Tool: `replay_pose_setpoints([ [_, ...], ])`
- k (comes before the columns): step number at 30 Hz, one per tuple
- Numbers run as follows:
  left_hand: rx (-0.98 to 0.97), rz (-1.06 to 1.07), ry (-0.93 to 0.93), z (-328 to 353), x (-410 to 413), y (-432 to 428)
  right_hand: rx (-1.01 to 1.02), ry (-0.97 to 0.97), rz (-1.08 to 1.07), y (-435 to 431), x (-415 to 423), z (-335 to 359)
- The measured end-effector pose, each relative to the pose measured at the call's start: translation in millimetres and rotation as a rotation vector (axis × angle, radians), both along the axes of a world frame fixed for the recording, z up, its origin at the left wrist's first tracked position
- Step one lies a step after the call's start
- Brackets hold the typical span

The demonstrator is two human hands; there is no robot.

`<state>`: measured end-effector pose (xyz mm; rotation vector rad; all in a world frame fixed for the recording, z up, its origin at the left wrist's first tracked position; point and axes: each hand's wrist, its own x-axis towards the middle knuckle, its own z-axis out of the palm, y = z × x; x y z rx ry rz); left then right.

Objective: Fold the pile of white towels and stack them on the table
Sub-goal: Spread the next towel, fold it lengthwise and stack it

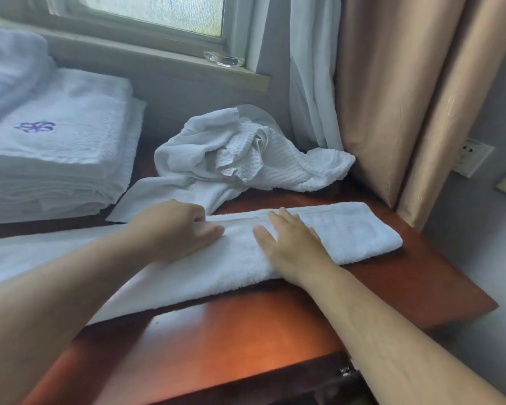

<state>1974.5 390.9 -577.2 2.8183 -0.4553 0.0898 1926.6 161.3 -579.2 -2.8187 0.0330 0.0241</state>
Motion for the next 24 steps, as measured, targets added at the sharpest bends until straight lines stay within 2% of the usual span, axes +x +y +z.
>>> replay_pose_setpoints([
  [4, 0.043, -0.024, 0.054, 0, -8, 28, -0.102, 0.041, 0.036, 21, -7, -10],
  [6, 0.038, -0.007, -0.048, 0, -4, 35, -0.105, 0.032, 0.032, 30, -2, -7],
  [9, 0.132, 0.009, -0.251, 0, 0, 38, -0.096, 0.077, 0.049, 43, 3, -8],
  [11, 0.175, -0.012, -0.303, -8, 2, 41, -0.138, 0.080, 0.060, 46, 0, -12],
  [17, 0.006, -0.076, -0.378, -8, -11, 54, -0.160, 0.130, -0.015, 50, 5, -1],
  [20, -0.035, -0.021, -0.190, -10, -30, 65, -0.105, 0.010, -0.043, 70, 10, 2],
  [24, 0.139, -0.029, 0.104, -21, -47, 87, -0.138, 0.060, 0.077, 82, 3, -17],
])
